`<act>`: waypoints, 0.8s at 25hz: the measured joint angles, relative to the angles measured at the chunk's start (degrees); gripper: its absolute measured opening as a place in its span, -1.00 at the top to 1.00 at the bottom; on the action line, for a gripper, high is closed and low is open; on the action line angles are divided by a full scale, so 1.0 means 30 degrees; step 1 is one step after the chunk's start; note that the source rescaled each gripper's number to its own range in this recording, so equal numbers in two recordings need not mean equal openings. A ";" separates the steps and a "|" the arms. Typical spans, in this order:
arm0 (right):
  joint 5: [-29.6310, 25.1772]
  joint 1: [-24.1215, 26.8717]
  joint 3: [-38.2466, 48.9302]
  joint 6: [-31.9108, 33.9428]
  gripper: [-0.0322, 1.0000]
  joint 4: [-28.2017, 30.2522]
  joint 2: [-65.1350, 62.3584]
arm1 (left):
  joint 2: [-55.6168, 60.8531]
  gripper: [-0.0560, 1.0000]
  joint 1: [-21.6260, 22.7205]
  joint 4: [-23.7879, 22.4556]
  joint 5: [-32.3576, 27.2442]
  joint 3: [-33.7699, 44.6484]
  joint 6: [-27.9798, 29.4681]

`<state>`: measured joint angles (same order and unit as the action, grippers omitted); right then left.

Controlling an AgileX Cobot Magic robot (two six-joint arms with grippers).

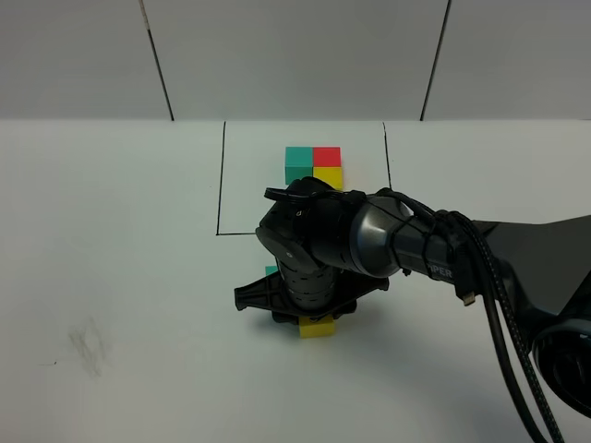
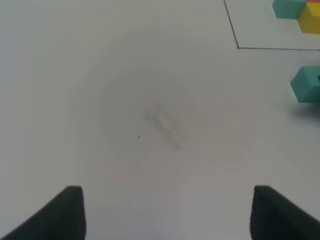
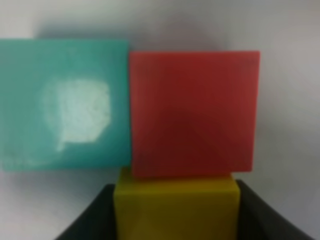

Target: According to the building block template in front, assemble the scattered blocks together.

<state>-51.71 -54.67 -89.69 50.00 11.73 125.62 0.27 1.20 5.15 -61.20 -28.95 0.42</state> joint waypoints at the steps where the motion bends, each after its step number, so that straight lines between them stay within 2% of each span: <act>1: 0.0000 0.0000 0.0000 0.0000 0.51 0.0000 0.0027 | 0.0000 -0.16 0.0000 0.0000 0.0000 0.0000 0.0000; 20: -0.0340 0.0036 -0.0159 0.0240 0.51 -0.0001 0.0289 | 0.0000 -0.16 0.0000 0.0000 0.0000 0.0000 -0.0140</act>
<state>-52.74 -54.56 -90.17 50.72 11.72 126.49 0.27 1.20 5.15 -61.20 -28.95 0.00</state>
